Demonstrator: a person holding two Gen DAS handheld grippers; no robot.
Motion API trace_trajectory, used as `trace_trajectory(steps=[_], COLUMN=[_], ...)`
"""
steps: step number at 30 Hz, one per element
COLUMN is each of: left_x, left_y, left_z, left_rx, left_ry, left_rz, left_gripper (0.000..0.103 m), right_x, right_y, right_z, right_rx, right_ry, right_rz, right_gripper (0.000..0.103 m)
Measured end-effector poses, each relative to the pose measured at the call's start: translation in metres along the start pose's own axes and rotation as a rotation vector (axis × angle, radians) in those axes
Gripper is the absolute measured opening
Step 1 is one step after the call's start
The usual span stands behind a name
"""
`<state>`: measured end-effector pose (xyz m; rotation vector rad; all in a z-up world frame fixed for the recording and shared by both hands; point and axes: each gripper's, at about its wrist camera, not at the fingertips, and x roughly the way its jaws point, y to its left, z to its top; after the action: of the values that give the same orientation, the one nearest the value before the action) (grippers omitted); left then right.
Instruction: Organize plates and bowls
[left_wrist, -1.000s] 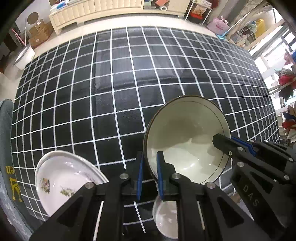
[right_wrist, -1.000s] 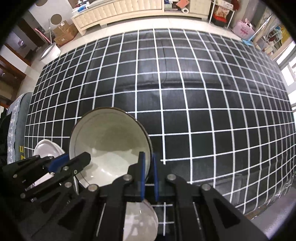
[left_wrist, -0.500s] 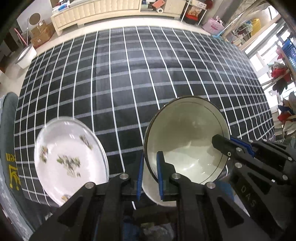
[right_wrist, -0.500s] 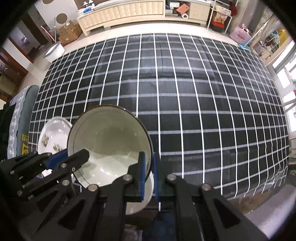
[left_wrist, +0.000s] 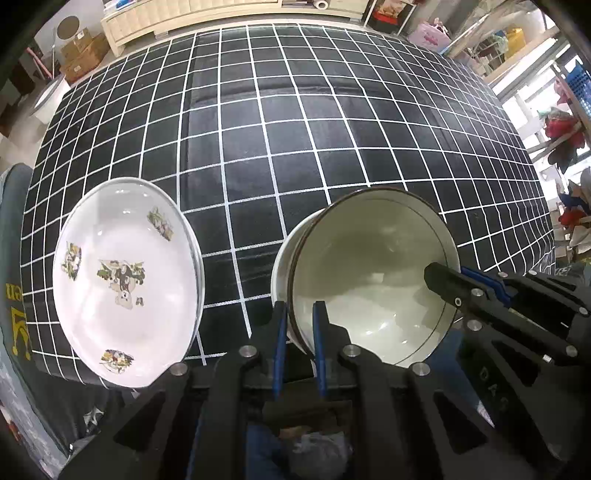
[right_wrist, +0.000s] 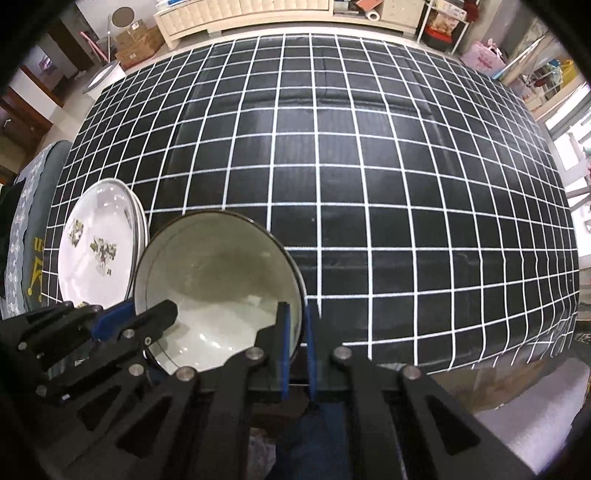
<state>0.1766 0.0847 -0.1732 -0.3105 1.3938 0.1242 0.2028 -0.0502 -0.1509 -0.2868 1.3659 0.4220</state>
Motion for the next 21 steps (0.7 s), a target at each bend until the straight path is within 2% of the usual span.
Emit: trace_trajectory(steps=[15,21], left_x=[0.004,0.004], left_y=[-0.001,-0.001], left_z=[0.002,0.002], left_rx=[0.016,0.034], left_ry=[-0.002,-0.015], left_rz=[0.018,0.025], left_gripper=[0.012,0.013], right_x=[0.012,0.009], right_y=[-0.002,-0.003], right_z=[0.0,-0.001], right_rx=[-0.011,-0.023], right_ry=[0.044,0.021], right_rz=[-0.004,0.001], right_gripper=[0.011,0.011])
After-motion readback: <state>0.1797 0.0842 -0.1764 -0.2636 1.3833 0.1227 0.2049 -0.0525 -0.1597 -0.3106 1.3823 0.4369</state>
